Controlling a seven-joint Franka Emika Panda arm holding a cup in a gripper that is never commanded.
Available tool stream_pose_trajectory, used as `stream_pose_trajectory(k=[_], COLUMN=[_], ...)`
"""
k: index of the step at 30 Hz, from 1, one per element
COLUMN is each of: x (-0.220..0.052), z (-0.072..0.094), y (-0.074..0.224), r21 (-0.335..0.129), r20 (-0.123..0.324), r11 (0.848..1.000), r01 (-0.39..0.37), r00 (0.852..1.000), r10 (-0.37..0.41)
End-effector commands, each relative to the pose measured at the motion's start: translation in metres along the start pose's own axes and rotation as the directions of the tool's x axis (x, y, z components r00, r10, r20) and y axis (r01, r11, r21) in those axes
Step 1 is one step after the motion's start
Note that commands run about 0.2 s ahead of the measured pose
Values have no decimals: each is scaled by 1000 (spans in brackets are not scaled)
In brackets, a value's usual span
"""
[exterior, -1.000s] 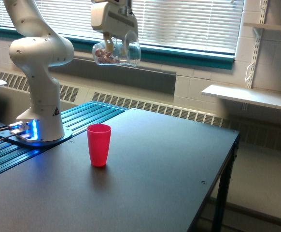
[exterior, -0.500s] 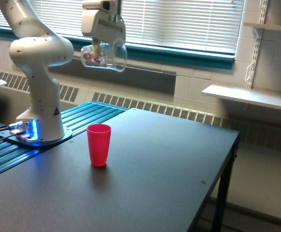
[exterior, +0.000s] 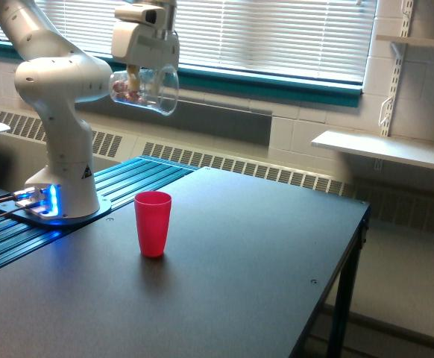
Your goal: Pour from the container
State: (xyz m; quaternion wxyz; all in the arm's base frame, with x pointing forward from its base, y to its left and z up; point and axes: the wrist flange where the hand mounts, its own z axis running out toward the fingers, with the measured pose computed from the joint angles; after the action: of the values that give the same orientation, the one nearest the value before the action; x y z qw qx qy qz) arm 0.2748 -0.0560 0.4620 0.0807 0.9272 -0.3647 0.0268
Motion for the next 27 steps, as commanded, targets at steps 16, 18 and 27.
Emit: stream_pose_trajectory(k=[16,18,27], x=[3,3,0], z=[55,56,62], y=[35,36,34], r21=[-123,-125,-131], r20=[80,85,113], r11=[992,992,991], r01=[14,18,30], r00=[997,996,993], r10=[-4,-8,-15])
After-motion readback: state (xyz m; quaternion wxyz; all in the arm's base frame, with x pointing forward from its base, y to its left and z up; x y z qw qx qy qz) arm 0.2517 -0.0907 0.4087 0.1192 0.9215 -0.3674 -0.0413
